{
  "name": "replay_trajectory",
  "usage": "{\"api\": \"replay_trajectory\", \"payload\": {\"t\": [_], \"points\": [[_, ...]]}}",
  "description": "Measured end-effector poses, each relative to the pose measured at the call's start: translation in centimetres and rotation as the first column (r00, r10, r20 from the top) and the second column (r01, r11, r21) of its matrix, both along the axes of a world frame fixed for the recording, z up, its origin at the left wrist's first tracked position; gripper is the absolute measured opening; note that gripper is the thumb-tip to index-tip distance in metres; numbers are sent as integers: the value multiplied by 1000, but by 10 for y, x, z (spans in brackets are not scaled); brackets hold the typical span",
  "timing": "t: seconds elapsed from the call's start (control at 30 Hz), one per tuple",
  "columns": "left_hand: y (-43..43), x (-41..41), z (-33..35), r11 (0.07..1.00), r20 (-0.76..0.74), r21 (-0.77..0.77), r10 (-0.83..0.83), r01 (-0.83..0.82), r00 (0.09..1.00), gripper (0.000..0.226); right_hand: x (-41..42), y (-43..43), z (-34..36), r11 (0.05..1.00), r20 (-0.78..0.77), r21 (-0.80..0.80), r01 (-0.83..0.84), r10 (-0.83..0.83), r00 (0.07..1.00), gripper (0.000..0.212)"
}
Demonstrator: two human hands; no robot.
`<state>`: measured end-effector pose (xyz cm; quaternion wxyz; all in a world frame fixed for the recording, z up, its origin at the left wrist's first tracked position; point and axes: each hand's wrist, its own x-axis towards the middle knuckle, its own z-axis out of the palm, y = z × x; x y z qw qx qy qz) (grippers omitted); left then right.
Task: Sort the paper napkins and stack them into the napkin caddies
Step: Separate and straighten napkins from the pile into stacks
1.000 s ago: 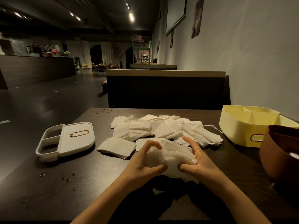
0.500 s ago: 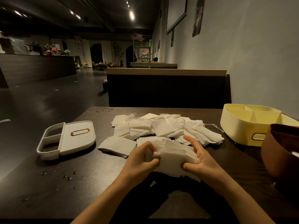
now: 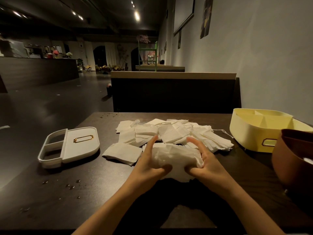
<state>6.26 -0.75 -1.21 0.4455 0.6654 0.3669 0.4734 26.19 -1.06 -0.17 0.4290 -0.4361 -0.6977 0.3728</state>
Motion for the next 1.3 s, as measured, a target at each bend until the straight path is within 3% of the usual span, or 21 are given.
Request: {"api": "replay_trajectory", "payload": {"t": [0.07, 0.17, 0.37, 0.6, 0.87, 1.07, 1.17, 1.3], "points": [[2, -5, 3, 1000, 17, -10, -5, 5, 1000, 78, 1, 0, 5, 1000, -24, -7, -18, 18, 1000, 79], [4, -8, 1, 999, -88, 1, -40, 40, 995, 51, 1, -1, 3, 997, 38, -59, -44, 46, 998, 73], [1, 0, 6, 1000, -58, 3, 7, -7, 998, 57, -2, -4, -3, 997, 52, -59, -57, 60, 997, 69], [1, 12, 12, 994, -18, 44, 98, -98, 995, 8, -5, -1, -3, 997, 83, -49, -57, 61, 995, 67], [0, 10, 13, 986, -1, -61, 152, -152, 988, 9, -2, 0, -5, 999, 79, -41, -32, 35, 996, 63], [2, 11, 10, 967, -67, -153, 196, -204, 978, 16, -2, 0, -8, 999, 80, -40, -21, 25, 996, 62], [2, 9, 10, 969, -66, -166, 172, -181, 983, 4, -4, 1, -7, 996, 29, -82, -30, 33, 999, 59], [5, 1, 9, 983, -98, -178, 26, -43, 995, 85, -4, 0, -6, 996, 30, -81, -48, 51, 998, 64]]}}
